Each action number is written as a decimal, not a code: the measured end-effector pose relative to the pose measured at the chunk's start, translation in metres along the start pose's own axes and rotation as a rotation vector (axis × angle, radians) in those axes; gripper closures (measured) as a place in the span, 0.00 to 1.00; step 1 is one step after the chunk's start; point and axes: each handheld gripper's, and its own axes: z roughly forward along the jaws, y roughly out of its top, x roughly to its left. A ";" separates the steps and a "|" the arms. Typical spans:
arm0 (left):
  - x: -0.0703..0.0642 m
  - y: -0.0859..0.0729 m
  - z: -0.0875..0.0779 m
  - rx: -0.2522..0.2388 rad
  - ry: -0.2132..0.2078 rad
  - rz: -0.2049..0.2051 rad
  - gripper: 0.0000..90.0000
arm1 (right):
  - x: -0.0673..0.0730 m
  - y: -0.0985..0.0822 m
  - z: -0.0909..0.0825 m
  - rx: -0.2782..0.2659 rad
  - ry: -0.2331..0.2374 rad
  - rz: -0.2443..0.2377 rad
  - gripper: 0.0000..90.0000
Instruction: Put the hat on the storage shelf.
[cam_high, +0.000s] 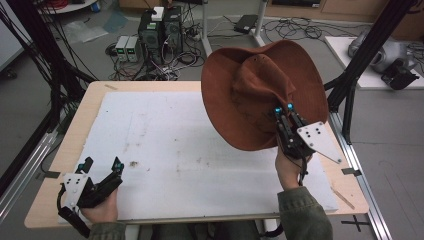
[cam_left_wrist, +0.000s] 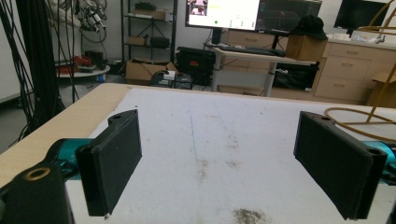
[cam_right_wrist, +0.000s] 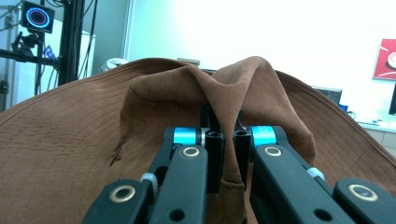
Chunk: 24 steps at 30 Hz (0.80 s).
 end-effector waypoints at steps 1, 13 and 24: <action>0.001 0.000 0.000 0.001 -0.002 0.000 0.17 | 0.000 0.000 0.000 0.000 0.000 0.000 0.98; 0.001 -0.002 0.004 0.008 -0.027 -0.026 0.17 | 0.013 0.008 0.063 -0.025 0.005 -0.030 0.98; 0.000 -0.003 0.001 0.016 -0.052 -0.035 0.17 | 0.018 0.011 0.127 -0.009 -0.013 -0.030 0.98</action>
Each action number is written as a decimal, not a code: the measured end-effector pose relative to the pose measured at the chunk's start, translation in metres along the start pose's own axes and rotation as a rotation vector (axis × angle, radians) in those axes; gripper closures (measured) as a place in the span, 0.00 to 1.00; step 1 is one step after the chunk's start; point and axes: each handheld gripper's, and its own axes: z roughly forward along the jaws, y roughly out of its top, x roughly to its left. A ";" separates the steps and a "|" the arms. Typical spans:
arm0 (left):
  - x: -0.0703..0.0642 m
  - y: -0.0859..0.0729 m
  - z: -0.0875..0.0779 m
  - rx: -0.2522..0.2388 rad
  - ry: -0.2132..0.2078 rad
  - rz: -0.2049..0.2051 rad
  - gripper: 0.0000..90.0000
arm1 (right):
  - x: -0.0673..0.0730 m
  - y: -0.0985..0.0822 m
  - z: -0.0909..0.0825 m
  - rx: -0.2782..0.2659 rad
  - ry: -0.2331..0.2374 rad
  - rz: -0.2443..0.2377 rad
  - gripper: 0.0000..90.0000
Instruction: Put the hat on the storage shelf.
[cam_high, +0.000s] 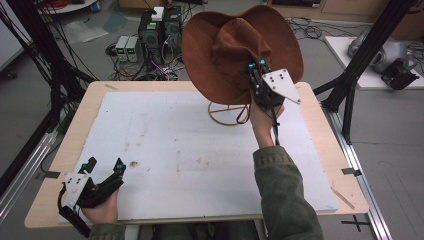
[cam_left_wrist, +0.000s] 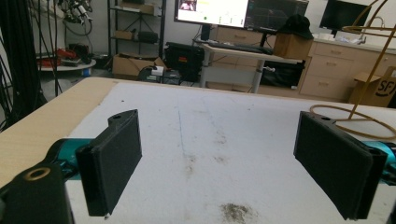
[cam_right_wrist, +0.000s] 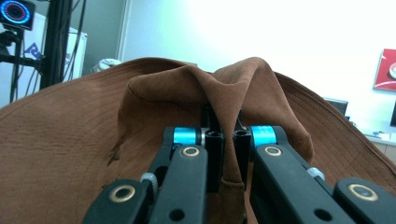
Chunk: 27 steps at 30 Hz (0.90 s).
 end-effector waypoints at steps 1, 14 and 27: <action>0.000 0.000 0.000 0.003 0.000 -0.001 0.17 | -0.001 0.000 0.007 0.006 -0.004 -0.004 0.98; 0.003 -0.001 -0.001 0.001 0.008 0.004 0.17 | 0.000 -0.010 0.031 0.077 0.016 0.047 0.98; 0.001 0.001 -0.003 -0.005 0.003 -0.006 0.17 | 0.001 -0.023 0.027 0.096 0.003 0.072 0.98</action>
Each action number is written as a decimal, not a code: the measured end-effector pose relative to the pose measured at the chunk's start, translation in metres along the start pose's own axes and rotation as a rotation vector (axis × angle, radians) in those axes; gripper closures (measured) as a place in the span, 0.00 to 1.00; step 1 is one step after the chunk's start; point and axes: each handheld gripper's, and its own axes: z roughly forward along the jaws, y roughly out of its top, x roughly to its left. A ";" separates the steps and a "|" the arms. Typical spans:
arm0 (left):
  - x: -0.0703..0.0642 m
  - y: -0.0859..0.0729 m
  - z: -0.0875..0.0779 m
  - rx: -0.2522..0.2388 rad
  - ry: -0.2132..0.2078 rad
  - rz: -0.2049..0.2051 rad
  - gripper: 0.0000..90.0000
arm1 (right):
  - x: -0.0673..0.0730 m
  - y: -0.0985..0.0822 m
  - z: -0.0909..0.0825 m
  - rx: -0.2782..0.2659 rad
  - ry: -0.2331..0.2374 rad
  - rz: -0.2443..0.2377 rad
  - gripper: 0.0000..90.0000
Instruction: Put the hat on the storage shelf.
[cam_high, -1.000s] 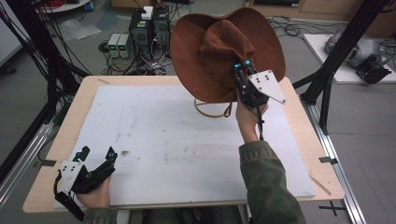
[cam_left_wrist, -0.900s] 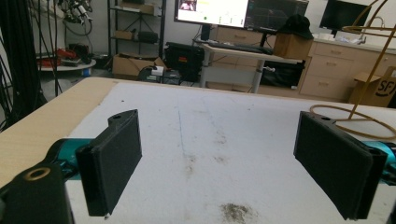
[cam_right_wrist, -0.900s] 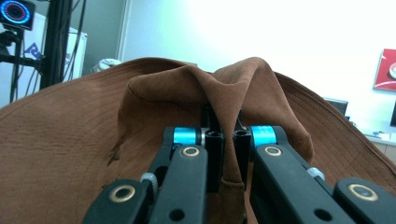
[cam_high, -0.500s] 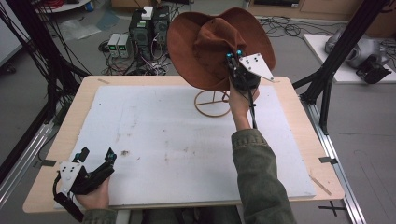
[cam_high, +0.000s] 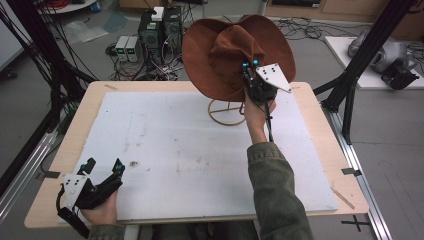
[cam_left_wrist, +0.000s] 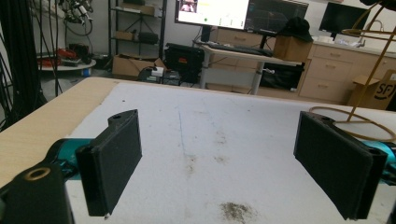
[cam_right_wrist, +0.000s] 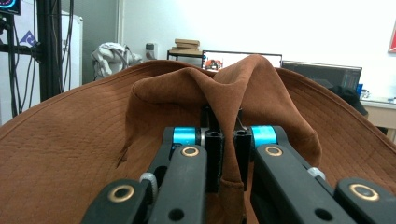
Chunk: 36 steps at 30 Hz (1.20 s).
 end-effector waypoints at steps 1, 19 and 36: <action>0.000 0.000 0.000 0.000 0.000 0.000 0.17 | 0.000 -0.001 0.000 0.003 -0.001 -0.002 0.98; -0.001 -0.001 0.000 0.007 0.008 -0.005 0.17 | 0.005 -0.011 0.004 0.071 0.015 0.041 0.85; -0.005 -0.001 0.000 0.013 0.003 0.011 0.17 | 0.006 0.000 -0.008 0.018 -0.025 0.027 0.21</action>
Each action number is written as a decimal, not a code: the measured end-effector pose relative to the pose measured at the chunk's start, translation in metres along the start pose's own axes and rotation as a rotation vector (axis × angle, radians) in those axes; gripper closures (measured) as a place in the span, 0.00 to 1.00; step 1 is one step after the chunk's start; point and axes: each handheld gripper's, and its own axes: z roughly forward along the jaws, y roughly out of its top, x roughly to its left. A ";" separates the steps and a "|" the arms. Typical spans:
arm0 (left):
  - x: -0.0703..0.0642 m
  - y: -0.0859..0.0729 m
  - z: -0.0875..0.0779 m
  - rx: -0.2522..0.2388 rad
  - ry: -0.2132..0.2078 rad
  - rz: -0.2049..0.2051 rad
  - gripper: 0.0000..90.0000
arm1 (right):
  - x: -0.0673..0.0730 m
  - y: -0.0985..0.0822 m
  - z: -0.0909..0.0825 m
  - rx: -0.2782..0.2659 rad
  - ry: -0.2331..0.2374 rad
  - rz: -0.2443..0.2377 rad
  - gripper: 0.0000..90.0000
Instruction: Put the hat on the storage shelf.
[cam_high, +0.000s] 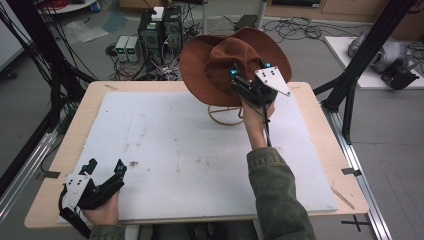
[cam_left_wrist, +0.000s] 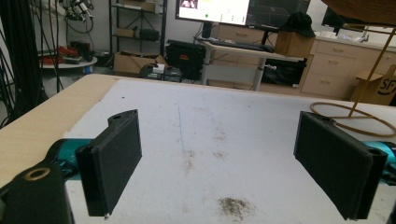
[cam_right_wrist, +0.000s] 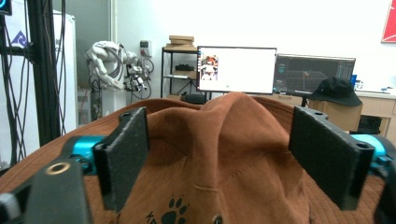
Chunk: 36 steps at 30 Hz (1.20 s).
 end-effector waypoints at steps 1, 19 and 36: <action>0.000 0.000 0.000 -0.001 -0.001 0.002 0.17 | -0.001 0.001 -0.001 0.000 -0.004 0.001 0.21; 0.000 0.002 0.004 -0.012 0.010 0.025 0.17 | -0.034 0.022 -0.092 -0.036 -0.098 -0.048 0.21; -0.001 0.002 0.011 -0.015 0.019 0.029 0.17 | -0.068 -0.025 -0.168 0.030 -0.161 -0.047 0.19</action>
